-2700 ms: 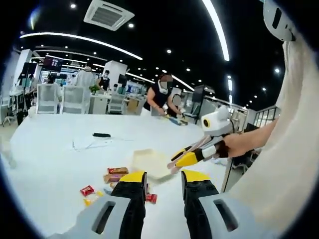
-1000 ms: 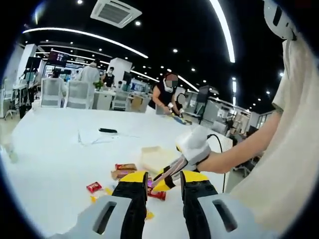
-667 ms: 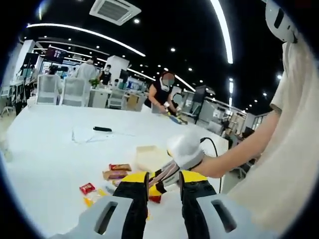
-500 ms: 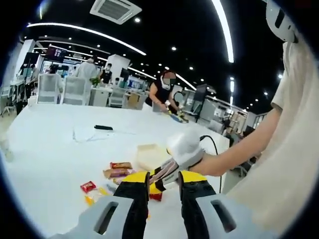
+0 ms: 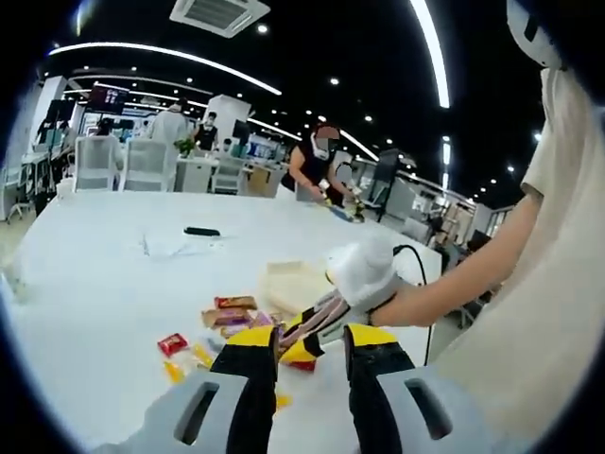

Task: Place the target food into the container with the food tongs after gripping and lifting it, then release it inside without dropping or visibly crushing the food.

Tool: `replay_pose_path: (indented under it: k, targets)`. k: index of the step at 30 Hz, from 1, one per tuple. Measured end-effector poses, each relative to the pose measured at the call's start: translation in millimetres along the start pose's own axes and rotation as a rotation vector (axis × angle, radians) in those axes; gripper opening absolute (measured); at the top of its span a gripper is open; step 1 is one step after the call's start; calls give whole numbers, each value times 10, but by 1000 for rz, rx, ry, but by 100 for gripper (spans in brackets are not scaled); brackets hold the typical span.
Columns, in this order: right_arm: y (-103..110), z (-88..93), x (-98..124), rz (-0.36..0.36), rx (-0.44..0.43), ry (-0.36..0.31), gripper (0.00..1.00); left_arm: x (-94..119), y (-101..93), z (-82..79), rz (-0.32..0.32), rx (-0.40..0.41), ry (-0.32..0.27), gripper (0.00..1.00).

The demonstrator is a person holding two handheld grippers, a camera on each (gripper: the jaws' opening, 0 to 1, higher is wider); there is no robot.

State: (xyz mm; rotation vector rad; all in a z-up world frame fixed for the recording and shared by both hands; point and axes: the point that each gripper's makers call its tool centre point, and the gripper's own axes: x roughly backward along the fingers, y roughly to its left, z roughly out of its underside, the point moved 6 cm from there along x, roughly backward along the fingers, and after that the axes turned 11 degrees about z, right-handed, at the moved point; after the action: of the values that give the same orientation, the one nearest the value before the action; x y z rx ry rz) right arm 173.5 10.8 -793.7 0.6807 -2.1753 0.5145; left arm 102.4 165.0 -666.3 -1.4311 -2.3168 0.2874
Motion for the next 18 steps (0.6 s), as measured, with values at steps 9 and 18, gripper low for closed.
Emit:
replay_pose_path:
  k: [9,18]
  targets:
    - [49,52,-5,4,82,-7,26,55,18,41,-12,20,-7,27]
    - [37,69,-4,-25,81,-25,26,77,12,32,-12,27,-14,27]
